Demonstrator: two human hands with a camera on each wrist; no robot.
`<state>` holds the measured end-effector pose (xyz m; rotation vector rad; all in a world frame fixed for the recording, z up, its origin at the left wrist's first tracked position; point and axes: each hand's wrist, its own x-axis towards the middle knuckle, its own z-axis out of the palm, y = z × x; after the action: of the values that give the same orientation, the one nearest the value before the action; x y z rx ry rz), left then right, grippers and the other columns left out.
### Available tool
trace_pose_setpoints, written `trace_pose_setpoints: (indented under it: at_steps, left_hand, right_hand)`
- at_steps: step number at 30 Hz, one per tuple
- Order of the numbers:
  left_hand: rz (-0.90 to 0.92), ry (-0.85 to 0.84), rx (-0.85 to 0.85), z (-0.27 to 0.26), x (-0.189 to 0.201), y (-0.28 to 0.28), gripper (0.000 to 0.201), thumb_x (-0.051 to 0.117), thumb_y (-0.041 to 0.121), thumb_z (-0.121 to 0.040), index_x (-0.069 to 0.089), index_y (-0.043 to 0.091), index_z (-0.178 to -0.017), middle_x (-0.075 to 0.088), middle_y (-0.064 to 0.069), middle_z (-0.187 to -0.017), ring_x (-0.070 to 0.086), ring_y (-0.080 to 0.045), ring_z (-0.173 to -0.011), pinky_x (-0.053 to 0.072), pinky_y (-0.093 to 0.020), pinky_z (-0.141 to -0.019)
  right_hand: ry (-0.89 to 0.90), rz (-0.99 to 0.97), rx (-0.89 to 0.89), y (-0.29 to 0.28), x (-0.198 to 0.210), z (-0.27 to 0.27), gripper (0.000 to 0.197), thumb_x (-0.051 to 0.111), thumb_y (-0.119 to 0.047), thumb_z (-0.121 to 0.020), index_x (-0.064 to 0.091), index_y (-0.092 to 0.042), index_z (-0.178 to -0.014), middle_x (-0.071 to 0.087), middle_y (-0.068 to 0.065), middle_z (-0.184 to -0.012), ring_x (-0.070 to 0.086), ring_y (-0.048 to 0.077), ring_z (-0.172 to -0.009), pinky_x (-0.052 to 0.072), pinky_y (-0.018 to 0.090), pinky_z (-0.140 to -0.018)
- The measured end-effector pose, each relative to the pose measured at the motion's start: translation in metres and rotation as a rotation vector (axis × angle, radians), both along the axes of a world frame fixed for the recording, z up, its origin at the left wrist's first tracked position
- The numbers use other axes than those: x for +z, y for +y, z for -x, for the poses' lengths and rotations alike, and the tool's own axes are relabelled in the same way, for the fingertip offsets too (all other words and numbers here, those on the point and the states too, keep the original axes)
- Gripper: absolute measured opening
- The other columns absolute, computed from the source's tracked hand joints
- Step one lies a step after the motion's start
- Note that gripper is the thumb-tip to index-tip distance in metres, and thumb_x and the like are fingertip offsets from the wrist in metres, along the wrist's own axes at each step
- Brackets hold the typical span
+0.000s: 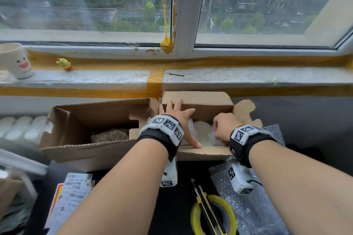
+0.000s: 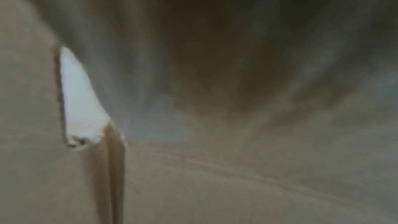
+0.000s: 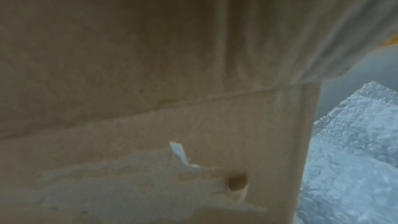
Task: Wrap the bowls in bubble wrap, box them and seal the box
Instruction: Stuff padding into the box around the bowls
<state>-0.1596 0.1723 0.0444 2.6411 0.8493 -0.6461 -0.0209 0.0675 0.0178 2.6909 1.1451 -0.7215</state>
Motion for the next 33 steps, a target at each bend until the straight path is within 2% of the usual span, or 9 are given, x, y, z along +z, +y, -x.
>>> trace_pose_setpoints:
  at_steps: [3, 8, 10, 13, 16, 19, 22, 29, 33]
  left_hand:
    - [0.006, 0.009, 0.002, -0.001, -0.002, 0.002, 0.127, 0.075, 0.076, -0.05, 0.006, 0.041, -0.151, -0.018, -0.004, -0.16, -0.019, -0.035, -0.145, -0.005, -0.06, -0.116]
    - [0.001, 0.006, -0.004, 0.0, -0.003, 0.003, 0.125, 0.074, 0.077, -0.051, 0.009, 0.04, -0.152, -0.018, -0.004, -0.16, -0.019, -0.035, -0.145, -0.004, -0.059, -0.116]
    - [-0.004, 0.008, -0.006, 0.001, -0.003, 0.003, 0.124, 0.074, 0.077, -0.052, 0.011, 0.039, -0.152, -0.018, -0.004, -0.16, -0.018, -0.035, -0.145, -0.004, -0.059, -0.116]
    - [-0.005, 0.001, 0.002, -0.001, -0.002, 0.001, 0.12, 0.075, 0.074, -0.052, 0.017, 0.039, -0.151, -0.016, -0.004, -0.16, -0.017, -0.035, -0.146, -0.003, -0.058, -0.117]
    - [-0.035, -0.026, 0.004, -0.001, 0.0, -0.001, 0.112, 0.078, 0.069, -0.055, 0.025, 0.038, -0.149, -0.009, -0.003, -0.161, -0.009, -0.035, -0.146, 0.006, -0.057, -0.117]
    - [-0.007, -0.125, 0.051, 0.001, 0.004, 0.0, 0.1, 0.082, 0.051, -0.064, 0.031, 0.03, -0.148, 0.004, -0.004, -0.159, 0.006, -0.027, -0.146, 0.022, -0.05, -0.117]
    - [0.051, -0.214, 0.122, 0.001, 0.017, 0.002, 0.084, 0.079, 0.032, -0.075, 0.036, 0.021, -0.147, 0.021, -0.003, -0.155, 0.029, -0.022, -0.141, 0.032, -0.036, -0.113]
    - [0.056, -0.245, 0.134, -0.004, 0.04, -0.01, 0.068, 0.073, 0.033, -0.082, 0.043, 0.02, -0.142, 0.04, -0.002, -0.147, 0.044, -0.02, -0.131, 0.039, -0.033, -0.106]
    - [0.033, -0.249, 0.136, -0.007, 0.058, -0.021, 0.062, 0.069, 0.029, -0.086, 0.045, 0.02, -0.141, 0.045, -0.004, -0.143, 0.05, -0.022, -0.125, 0.043, -0.034, -0.103]
  right_hand:
    - [0.096, -0.002, -0.067, 0.004, -0.007, -0.002, 0.015, 0.058, -0.013, -0.084, 0.071, -0.01, -0.092, 0.071, 0.008, -0.088, 0.07, 0.025, -0.077, 0.06, 0.038, -0.077]
    - [0.254, 0.114, -0.069, -0.006, -0.019, 0.008, 0.031, 0.049, -0.015, -0.095, 0.063, -0.003, -0.12, 0.062, 0.013, -0.123, 0.06, 0.028, -0.104, 0.045, 0.031, -0.086]
    - [0.295, 0.072, -0.082, -0.009, -0.019, 0.009, 0.035, 0.051, -0.015, -0.092, 0.062, -0.006, -0.124, 0.063, 0.012, -0.123, 0.058, 0.023, -0.096, 0.046, 0.031, -0.085]
    - [0.325, -0.014, -0.146, -0.005, -0.01, 0.006, 0.03, 0.046, -0.008, -0.094, 0.067, -0.005, -0.114, 0.072, 0.011, -0.1, 0.063, 0.018, -0.073, 0.055, 0.032, -0.075]
    - [0.321, -0.168, -0.189, -0.002, 0.005, 0.005, 0.029, 0.041, -0.005, -0.093, 0.07, -0.009, -0.097, 0.074, 0.012, -0.084, 0.064, 0.02, -0.061, 0.057, 0.031, -0.066]
    - [0.304, -0.275, -0.211, -0.003, 0.018, 0.002, 0.028, 0.041, -0.006, -0.092, 0.066, -0.014, -0.084, 0.07, 0.011, -0.079, 0.062, 0.022, -0.063, 0.057, 0.033, -0.065]
    - [0.32, -0.352, -0.231, -0.005, 0.028, -0.002, 0.031, 0.04, -0.003, -0.091, 0.064, -0.014, -0.074, 0.068, 0.012, -0.075, 0.062, 0.024, -0.065, 0.058, 0.038, -0.071]
    - [0.246, -0.459, -0.181, -0.02, 0.055, -0.005, 0.034, 0.041, -0.001, -0.088, 0.071, -0.014, -0.076, 0.071, 0.006, -0.071, 0.066, 0.02, -0.07, 0.06, 0.033, -0.074]
    - [0.172, -0.511, -0.087, -0.034, 0.08, -0.009, 0.03, 0.047, -0.004, -0.085, 0.069, -0.02, -0.073, 0.071, 0.001, -0.072, 0.065, 0.013, -0.062, 0.052, 0.023, -0.059]
